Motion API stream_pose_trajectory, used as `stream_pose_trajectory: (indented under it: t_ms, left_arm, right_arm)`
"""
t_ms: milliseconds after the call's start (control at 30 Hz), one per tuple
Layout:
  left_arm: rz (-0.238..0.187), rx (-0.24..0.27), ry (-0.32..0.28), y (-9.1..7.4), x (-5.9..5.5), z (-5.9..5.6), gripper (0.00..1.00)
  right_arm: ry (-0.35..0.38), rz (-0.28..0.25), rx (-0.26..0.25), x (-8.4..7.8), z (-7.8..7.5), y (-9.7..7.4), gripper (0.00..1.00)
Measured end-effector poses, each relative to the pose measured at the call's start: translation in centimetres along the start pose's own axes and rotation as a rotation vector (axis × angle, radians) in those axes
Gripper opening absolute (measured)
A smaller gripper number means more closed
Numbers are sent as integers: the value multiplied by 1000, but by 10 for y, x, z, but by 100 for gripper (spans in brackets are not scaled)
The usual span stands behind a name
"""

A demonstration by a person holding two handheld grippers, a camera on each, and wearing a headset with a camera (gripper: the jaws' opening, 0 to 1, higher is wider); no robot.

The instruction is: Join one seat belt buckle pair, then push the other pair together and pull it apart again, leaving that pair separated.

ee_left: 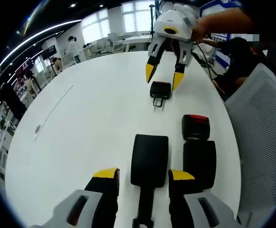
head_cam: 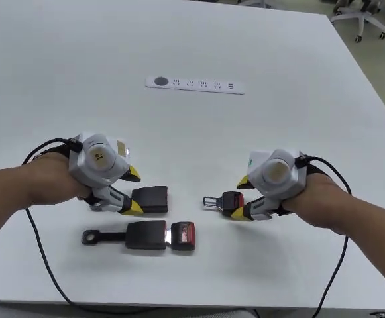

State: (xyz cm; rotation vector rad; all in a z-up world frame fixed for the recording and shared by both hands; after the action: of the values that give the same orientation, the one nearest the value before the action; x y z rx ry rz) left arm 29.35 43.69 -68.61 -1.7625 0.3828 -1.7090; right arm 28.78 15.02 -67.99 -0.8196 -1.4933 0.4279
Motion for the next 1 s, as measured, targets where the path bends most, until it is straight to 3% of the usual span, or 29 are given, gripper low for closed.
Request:
stream_pose_trajectory:
  t_ms: [300, 433, 467, 833, 1000]
  left_arm:
    - [26, -54, 4, 10, -1, -4, 39]
    - [39, -65, 0, 15, -8, -4, 37]
    - [22, -65, -16, 15, -6, -5, 36]
    - [11, -107, 19, 14, -4, -4, 34]
    - [12, -113, 23, 13, 0, -6, 33]
  right_arm:
    - [-7, 23, 47, -9, -2, 8, 34]
    - [-14, 15, 55, -6, 2, 7, 33]
    - [-14, 13, 58, -6, 2, 7, 33]
    - [26, -10, 98, -13, -8, 10, 32]
    - [24, 15, 109, -12, -8, 14, 32]
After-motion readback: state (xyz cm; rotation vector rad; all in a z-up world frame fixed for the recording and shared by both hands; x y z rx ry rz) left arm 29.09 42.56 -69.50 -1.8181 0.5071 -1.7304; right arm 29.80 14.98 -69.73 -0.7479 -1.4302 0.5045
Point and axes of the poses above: the centre of the closed fingertips' face, and the gripper's own axes: y roughly forward along the fingers, z roughly to its left, x roughly out of its top, the point moved 10 cm from there along -y, roughly backward along the fingers, and after that the axes turned 15 degrees about -z, right-handed, at the moved point
